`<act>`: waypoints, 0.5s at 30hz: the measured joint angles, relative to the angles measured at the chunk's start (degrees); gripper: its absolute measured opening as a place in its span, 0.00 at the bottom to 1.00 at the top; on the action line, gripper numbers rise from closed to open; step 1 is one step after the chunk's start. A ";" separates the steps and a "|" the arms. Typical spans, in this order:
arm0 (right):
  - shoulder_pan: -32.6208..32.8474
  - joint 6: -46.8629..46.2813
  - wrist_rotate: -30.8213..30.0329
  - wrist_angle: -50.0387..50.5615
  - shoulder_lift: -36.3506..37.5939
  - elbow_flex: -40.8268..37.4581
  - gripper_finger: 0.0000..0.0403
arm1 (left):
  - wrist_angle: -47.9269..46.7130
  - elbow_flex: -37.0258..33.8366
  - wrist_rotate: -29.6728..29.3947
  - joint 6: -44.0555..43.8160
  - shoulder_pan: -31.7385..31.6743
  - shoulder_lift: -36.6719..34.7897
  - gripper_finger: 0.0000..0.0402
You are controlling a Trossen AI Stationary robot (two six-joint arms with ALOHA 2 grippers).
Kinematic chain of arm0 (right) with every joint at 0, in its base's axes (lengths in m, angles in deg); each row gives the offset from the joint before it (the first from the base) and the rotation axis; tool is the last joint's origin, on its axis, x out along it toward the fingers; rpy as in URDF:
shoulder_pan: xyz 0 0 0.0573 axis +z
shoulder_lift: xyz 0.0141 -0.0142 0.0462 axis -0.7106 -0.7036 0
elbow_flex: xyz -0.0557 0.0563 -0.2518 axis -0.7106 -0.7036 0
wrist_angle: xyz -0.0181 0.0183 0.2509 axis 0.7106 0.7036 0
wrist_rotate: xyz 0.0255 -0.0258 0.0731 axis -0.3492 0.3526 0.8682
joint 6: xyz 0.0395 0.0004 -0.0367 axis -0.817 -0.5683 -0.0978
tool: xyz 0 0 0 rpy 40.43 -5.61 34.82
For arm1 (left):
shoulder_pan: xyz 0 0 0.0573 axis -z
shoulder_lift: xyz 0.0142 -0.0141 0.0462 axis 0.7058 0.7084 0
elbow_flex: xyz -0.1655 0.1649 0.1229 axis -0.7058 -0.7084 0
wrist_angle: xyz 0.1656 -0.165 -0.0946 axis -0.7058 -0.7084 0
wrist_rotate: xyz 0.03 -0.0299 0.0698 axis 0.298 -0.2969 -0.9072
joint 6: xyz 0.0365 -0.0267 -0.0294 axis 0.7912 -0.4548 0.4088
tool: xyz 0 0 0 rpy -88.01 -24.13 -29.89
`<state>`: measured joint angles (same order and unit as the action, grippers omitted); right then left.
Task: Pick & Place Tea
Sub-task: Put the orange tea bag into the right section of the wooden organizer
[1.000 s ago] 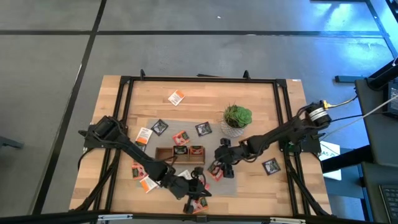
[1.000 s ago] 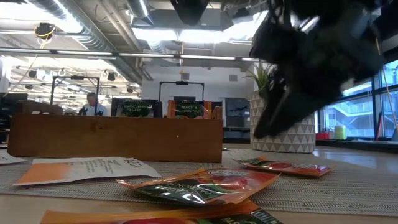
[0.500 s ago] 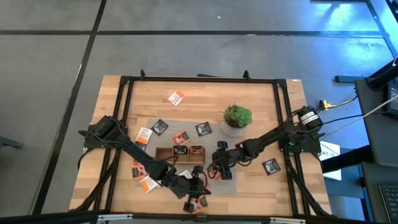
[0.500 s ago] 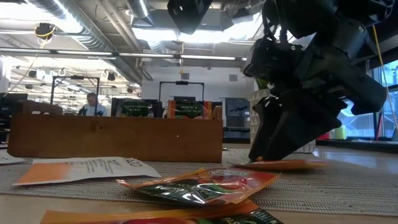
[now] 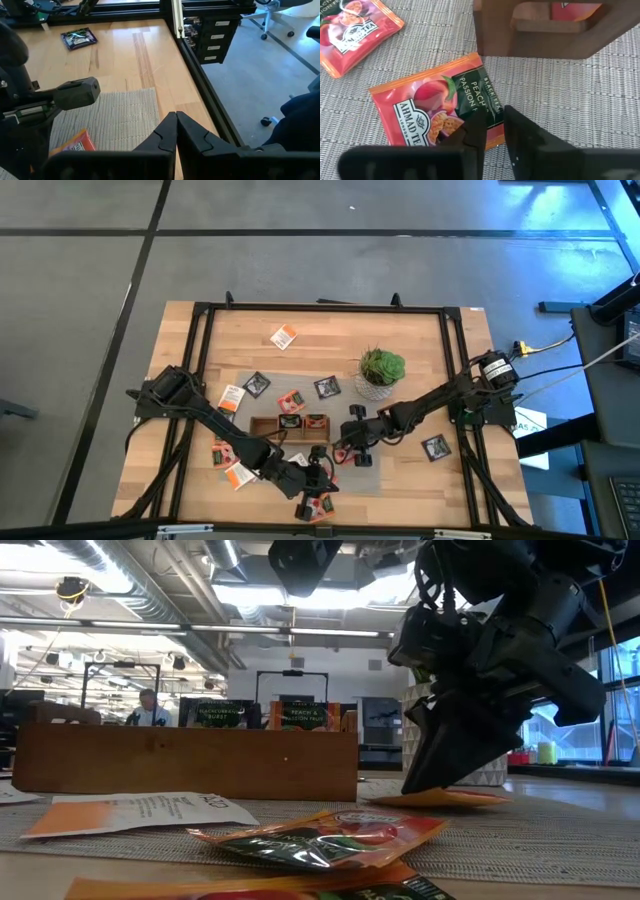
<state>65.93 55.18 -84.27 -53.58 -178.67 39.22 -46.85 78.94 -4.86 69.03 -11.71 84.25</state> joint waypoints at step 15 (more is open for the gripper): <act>0.09 -0.30 -0.27 0.62 1.54 -0.17 0.01 | -0.42 0.00 -0.03 -0.02 0.02 -0.04 0.01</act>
<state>66.02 54.88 -84.54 -52.95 -177.13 39.06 -47.27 78.94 -4.89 69.01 -11.68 84.21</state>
